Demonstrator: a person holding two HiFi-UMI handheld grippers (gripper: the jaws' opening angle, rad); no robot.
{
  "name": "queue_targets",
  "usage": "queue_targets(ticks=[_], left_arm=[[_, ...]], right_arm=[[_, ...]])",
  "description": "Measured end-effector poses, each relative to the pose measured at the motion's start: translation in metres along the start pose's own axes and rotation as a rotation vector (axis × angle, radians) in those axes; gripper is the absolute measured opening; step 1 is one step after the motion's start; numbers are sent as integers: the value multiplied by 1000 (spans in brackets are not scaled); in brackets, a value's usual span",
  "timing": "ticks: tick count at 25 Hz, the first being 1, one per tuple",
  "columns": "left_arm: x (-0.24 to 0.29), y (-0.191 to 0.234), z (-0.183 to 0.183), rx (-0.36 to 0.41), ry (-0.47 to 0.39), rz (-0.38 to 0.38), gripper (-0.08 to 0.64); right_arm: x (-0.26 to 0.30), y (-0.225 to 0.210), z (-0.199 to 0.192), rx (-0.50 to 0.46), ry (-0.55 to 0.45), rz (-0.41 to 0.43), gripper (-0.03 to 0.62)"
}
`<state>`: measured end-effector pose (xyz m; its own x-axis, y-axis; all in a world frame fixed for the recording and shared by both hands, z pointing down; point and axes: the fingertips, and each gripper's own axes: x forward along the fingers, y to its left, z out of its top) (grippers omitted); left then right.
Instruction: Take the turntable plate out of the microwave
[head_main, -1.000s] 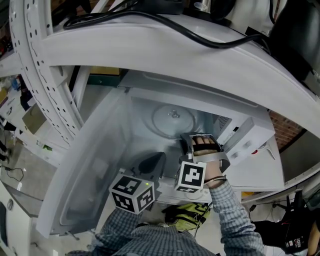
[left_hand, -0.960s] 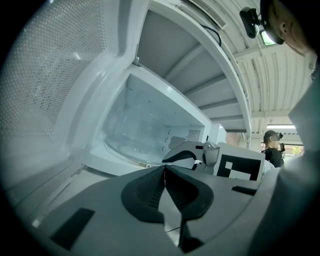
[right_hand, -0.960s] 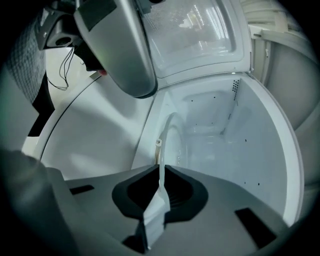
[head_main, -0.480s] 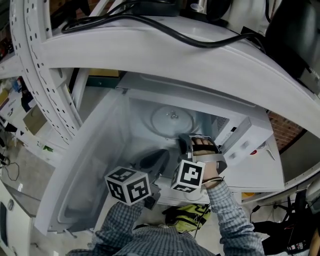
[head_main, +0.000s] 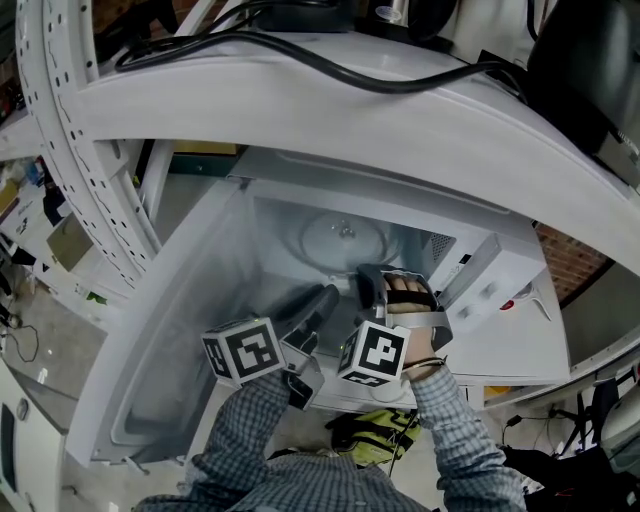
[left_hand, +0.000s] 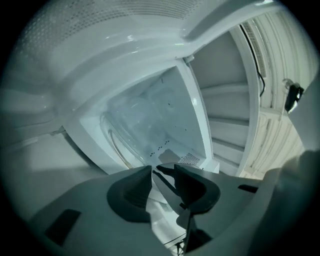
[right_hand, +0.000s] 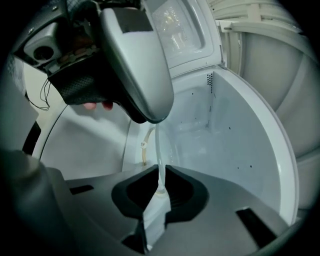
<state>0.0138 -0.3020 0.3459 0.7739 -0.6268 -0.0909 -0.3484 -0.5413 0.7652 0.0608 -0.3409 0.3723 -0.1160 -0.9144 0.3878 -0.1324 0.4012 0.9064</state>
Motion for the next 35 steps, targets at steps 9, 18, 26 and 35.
queue_targets(ticks=[9,18,26,35], left_arm=[[21,6,18,-240,-60,-3,117],[41,23,26,-437,-113,6,117],[57,35,29,-515,-117,28,117],[56,41,30,-587,-176,36,100]], right_arm=[[-6,-18,-5,18,14,-59,41],[-9,-27,-12,34,20,-78,42],[-12,-26,-16,22,18,-88,41],[-17,-19,-14,-32,-3,-100,40]])
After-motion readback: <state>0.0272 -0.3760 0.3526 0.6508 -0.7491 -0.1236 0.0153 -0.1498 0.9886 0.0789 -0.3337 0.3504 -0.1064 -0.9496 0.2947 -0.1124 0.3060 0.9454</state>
